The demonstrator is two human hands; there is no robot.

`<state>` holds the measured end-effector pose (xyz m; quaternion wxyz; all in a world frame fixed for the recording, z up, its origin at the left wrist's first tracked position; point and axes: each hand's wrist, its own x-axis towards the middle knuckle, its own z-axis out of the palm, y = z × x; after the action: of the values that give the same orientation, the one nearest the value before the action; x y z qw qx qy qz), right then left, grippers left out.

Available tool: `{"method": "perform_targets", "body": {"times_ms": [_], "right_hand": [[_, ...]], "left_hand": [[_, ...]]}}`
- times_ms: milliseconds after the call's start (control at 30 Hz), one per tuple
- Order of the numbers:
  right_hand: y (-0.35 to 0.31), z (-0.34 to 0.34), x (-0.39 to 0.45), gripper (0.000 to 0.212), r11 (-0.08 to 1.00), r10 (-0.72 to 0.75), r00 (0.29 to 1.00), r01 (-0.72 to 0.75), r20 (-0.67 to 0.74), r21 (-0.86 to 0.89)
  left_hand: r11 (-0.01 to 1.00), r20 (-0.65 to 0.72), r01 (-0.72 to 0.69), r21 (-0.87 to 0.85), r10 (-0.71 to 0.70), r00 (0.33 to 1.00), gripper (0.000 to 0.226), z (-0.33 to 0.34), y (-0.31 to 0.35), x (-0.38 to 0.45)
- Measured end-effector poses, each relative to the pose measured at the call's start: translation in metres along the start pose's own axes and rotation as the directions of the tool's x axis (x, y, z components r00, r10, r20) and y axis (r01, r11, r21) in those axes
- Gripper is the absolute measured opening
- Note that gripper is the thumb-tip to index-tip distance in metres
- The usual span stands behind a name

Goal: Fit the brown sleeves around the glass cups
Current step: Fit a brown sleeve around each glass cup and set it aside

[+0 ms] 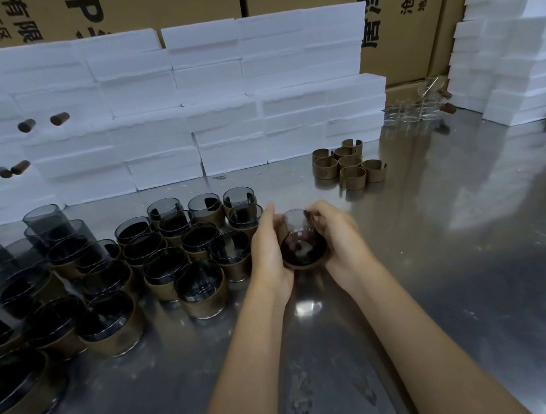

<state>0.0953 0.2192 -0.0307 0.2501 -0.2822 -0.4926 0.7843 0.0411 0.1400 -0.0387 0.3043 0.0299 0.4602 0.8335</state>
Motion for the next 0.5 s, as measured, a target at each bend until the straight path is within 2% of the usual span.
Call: {"method": "perform_targets", "body": {"times_ms": [100,167,267,400,500], "right_hand": [[0.0034,0.002,-0.0042,0.007,0.997,0.016,1.0,-0.014,-0.013,0.081],[0.0046,0.0024,-0.0045,0.016,0.994,0.021,0.997,-0.013,-0.071,0.112],[0.0048,0.002,-0.0029,0.031,0.995,-0.002,0.994,0.012,-0.107,0.096],[0.0054,0.0001,-0.0029,0.03,0.998,-0.047,0.995,0.05,-0.091,0.029],[0.0051,-0.0016,-0.0025,0.039,0.998,-0.055,0.996,0.055,-0.068,0.004]], "left_hand": [[1.0,-0.032,0.026,0.016,-0.025,0.999,0.027,-0.0004,-0.0012,-0.0029],[0.998,-0.029,0.052,0.033,-0.051,0.998,0.03,0.0025,-0.0005,-0.0041],[0.996,-0.058,0.047,0.07,-0.043,0.997,0.036,0.004,-0.001,-0.0044],[0.98,-0.097,-0.016,0.2,0.036,0.995,0.047,0.0051,-0.005,-0.0035],[0.968,-0.098,-0.041,0.248,0.067,0.993,0.045,0.0076,-0.0064,-0.0046]]}}
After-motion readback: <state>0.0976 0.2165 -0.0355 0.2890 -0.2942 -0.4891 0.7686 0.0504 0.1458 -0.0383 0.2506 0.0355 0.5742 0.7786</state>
